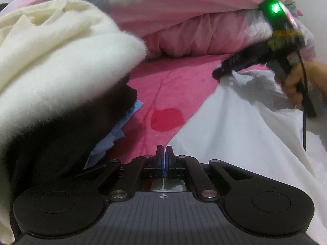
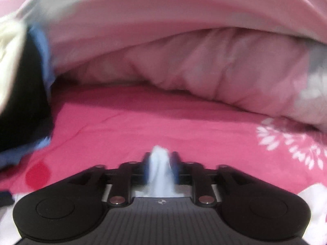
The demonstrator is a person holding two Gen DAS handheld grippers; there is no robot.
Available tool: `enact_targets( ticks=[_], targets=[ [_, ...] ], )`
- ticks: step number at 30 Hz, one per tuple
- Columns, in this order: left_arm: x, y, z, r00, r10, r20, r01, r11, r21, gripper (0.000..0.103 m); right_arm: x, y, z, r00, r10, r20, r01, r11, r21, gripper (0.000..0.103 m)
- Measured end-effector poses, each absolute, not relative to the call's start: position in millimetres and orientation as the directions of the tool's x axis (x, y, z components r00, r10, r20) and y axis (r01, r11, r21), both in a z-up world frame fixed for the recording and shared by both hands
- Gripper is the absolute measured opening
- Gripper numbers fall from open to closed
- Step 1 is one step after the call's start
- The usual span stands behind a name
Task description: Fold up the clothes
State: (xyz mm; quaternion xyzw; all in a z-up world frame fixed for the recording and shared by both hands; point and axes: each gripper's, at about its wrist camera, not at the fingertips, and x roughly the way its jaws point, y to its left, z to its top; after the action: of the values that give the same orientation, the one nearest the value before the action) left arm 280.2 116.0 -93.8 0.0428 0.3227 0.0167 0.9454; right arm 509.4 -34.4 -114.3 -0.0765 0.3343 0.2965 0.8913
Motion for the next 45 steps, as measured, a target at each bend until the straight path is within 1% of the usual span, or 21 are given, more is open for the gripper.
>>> enact_targets(
  ticks=[1, 4, 5, 6, 8, 11, 13, 17, 20, 25, 26, 29, 31, 32, 33, 36, 40, 44, 45],
  targets=[
    [279.9, 115.7, -94.1, 0.792, 0.061, -0.608, -0.003, 0.995, 0.095, 0.002, 512.7, -45.5, -108.1, 0.596, 0.496, -0.631, -0.554, 0.823, 0.125, 0.048],
    [279.1, 117.5, -93.6, 0.793, 0.051, -0.607, 0.000, 0.996, 0.085, 0.004, 516.1, -89.6, -86.2, 0.583, 0.571, -0.577, -0.465, 0.818, 0.339, 0.049],
    [278.7, 118.6, -92.9, 0.793, 0.045, -0.607, 0.003, 0.997, 0.078, 0.006, 513.2, -105.8, -79.8, 0.574, 0.592, -0.566, -0.438, 0.806, 0.398, 0.050],
    [278.2, 119.6, -92.2, 0.794, 0.038, -0.607, 0.006, 0.997, 0.071, 0.010, 508.8, -120.2, -75.0, 0.555, 0.607, -0.568, -0.413, 0.794, 0.446, 0.050],
    [277.9, 120.5, -91.1, 0.794, 0.025, -0.607, 0.013, 0.998, 0.058, 0.017, 497.7, -145.4, -67.6, 0.507, 0.621, -0.598, -0.352, 0.782, 0.514, 0.050],
    [278.1, 120.7, -90.6, 0.796, 0.016, -0.605, 0.019, 0.998, 0.052, 0.017, 480.5, -179.3, -64.6, 0.430, 0.631, -0.646, -0.233, 0.769, 0.595, 0.050],
    [280.2, 119.2, -92.3, 0.795, 0.017, -0.607, 0.021, 0.998, 0.055, 0.017, 465.5, -195.2, -71.1, 0.377, 0.659, -0.651, -0.154, 0.738, 0.657, 0.050],
    [281.7, 120.5, -94.5, 0.792, 0.014, -0.610, 0.021, 0.999, 0.050, 0.021, 441.3, -199.5, -81.4, 0.313, 0.688, -0.655, -0.095, 0.709, 0.699, 0.050],
    [281.4, 121.5, -94.7, 0.791, 0.013, -0.612, 0.019, 0.999, 0.045, 0.023, 440.5, -186.9, -98.6, 0.317, 0.673, -0.668, -0.062, 0.718, 0.693, 0.049],
    [281.7, 121.4, -95.5, 0.788, 0.010, -0.616, 0.022, 0.999, 0.045, 0.029, 460.3, -163.3, -129.1, 0.387, 0.626, -0.677, -0.020, 0.740, 0.672, 0.046],
    [281.9, 121.2, -95.9, 0.787, 0.011, -0.616, 0.023, 0.999, 0.048, 0.030, 464.2, -160.1, -135.3, 0.400, 0.615, -0.679, -0.009, 0.743, 0.669, 0.043],
    [282.2, 120.8, -96.4, 0.787, 0.013, -0.617, 0.026, 0.998, 0.053, 0.031, 476.5, -153.4, -149.9, 0.430, 0.602, -0.673, 0.019, 0.739, 0.673, 0.039],
    [282.2, 121.0, -96.3, 0.786, 0.013, -0.618, 0.026, 0.998, 0.054, 0.031, 477.4, -153.0, -150.7, 0.466, 0.598, -0.653, 0.007, 0.735, 0.678, 0.029],
    [282.3, 121.1, -96.1, 0.786, 0.012, -0.618, 0.026, 0.998, 0.053, 0.031, 477.2, -153.1, -150.1, 0.481, 0.594, -0.645, -0.003, 0.737, 0.676, 0.014],
    [282.3, 121.3, -96.0, 0.786, 0.012, -0.619, 0.026, 0.998, 0.053, 0.032, 475.5, -153.7, -146.8, 0.497, 0.586, -0.641, -0.022, 0.746, 0.665, 0.003],
    [282.8, 122.2, -96.1, 0.784, 0.007, -0.621, 0.028, 0.998, 0.048, 0.033, 469.7, -149.6, -130.4, 0.554, 0.554, -0.621, -0.112, 0.789, 0.604, 0.001],
    [283.1, 121.7, -96.4, 0.784, 0.007, -0.621, 0.033, 0.998, 0.052, 0.034, 464.9, -133.4, -109.0, 0.624, 0.510, -0.591, -0.252, 0.848, 0.466, 0.001],
    [283.1, 120.7, -96.7, 0.784, 0.010, -0.621, 0.034, 0.998, 0.058, 0.035, 467.6, -104.6, -123.7, 0.663, 0.417, -0.622, -0.321, 0.908, 0.267, 0.001],
    [282.9, 120.6, -96.6, 0.784, 0.010, -0.621, 0.034, 0.998, 0.059, 0.035, 469.0, -96.6, -129.5, 0.670, 0.382, -0.636, -0.331, 0.921, 0.205, 0.002]
  ],
)
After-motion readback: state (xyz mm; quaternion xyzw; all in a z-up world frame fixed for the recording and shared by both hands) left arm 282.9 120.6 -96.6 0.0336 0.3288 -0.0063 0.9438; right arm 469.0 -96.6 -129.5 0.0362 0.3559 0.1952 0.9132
